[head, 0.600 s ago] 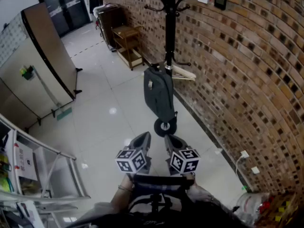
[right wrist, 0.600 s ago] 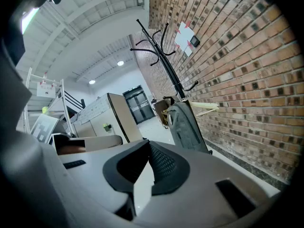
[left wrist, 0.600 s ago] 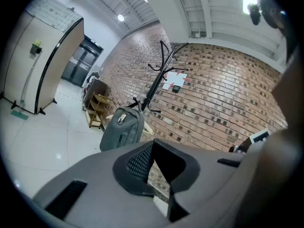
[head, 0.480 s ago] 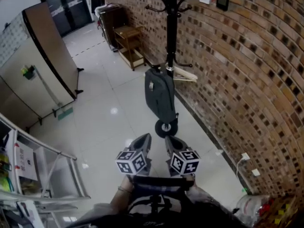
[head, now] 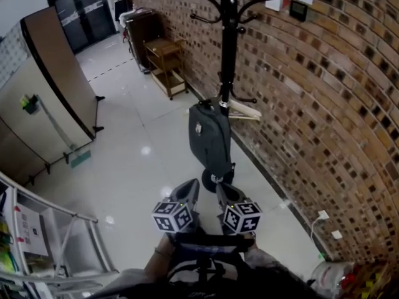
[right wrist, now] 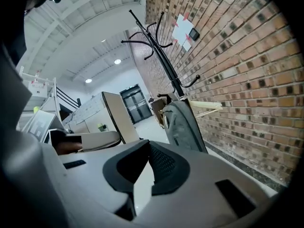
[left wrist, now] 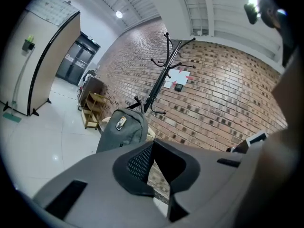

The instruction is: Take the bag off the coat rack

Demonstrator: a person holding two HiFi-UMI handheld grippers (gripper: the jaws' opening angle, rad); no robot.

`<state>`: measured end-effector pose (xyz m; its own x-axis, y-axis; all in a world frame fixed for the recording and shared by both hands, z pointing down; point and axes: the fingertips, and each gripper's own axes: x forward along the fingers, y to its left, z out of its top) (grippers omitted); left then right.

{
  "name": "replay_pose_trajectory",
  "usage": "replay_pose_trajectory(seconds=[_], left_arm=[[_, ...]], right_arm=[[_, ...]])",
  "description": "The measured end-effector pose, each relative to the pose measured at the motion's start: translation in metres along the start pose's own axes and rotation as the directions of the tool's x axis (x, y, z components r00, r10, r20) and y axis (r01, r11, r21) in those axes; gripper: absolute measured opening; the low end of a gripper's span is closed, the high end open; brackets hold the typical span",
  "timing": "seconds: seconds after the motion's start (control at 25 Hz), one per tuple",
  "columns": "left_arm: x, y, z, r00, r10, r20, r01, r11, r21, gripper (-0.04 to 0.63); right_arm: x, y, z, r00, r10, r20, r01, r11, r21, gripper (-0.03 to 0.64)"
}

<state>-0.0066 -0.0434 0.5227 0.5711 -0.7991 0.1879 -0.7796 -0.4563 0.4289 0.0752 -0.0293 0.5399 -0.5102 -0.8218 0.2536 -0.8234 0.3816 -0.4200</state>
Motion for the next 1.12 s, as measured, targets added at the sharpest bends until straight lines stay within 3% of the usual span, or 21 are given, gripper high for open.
replay_pose_trajectory(seconds=[0.4, 0.6, 0.84, 1.12], left_arm=[[0.072, 0.061, 0.072, 0.997, -0.077, -0.005, 0.077, 0.997, 0.019, 0.006], [0.104, 0.086, 0.096, 0.991, -0.132, -0.02, 0.133, 0.991, 0.019, 0.006], [0.13, 0.103, 0.103, 0.989, -0.144, -0.032, 0.143, 0.989, -0.026, 0.006], [0.147, 0.107, 0.106, 0.991, -0.133, -0.029, 0.132, 0.99, -0.039, 0.006]], right_arm=[[0.093, -0.023, 0.067, 0.992, -0.091, 0.083, 0.092, 0.996, -0.005, 0.008], [0.127, -0.043, 0.101, 0.978, -0.173, 0.117, 0.184, 0.979, -0.086, 0.008], [0.146, -0.061, 0.135, 0.954, -0.259, 0.153, 0.285, 0.94, -0.185, 0.009], [0.174, -0.08, 0.158, 0.986, -0.146, 0.083, 0.164, 0.946, -0.279, 0.079]])
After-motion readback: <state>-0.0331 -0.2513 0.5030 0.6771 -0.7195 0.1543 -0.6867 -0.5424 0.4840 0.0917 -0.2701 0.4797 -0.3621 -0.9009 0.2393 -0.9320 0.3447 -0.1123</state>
